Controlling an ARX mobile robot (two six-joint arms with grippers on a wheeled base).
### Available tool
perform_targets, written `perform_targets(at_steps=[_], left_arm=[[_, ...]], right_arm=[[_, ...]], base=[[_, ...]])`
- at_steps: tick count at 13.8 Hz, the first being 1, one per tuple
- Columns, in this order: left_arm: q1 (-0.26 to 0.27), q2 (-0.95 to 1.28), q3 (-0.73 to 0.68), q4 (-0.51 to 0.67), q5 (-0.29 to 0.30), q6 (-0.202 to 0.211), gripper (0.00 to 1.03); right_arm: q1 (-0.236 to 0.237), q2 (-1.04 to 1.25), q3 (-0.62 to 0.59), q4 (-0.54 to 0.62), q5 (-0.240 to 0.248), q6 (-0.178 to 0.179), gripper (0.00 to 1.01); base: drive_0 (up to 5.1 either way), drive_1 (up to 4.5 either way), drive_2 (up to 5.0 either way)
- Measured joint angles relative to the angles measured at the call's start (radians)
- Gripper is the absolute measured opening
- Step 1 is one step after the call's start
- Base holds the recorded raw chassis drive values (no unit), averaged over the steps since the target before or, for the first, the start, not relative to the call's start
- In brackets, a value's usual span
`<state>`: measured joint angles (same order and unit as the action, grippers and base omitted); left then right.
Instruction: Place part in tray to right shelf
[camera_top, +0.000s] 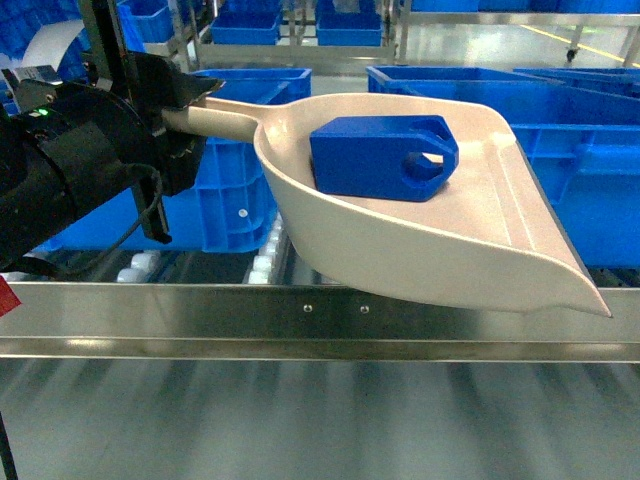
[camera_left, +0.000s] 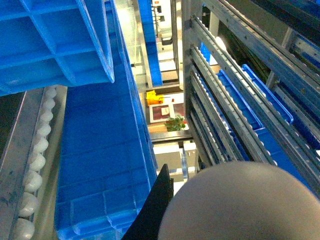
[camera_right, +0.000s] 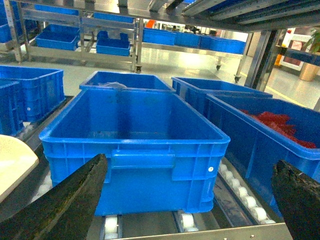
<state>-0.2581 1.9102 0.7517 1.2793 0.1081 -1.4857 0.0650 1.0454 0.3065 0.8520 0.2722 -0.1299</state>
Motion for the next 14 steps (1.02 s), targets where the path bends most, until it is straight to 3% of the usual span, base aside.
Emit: perform_targets(at_steps=[14], left_arm=[[0.000, 0.000, 0.000, 0.000, 0.000, 0.000, 0.12]], right_arm=[[0.000, 0.000, 0.000, 0.000, 0.000, 0.000, 0.98]], base=[[0.0, 0.00, 0.0]])
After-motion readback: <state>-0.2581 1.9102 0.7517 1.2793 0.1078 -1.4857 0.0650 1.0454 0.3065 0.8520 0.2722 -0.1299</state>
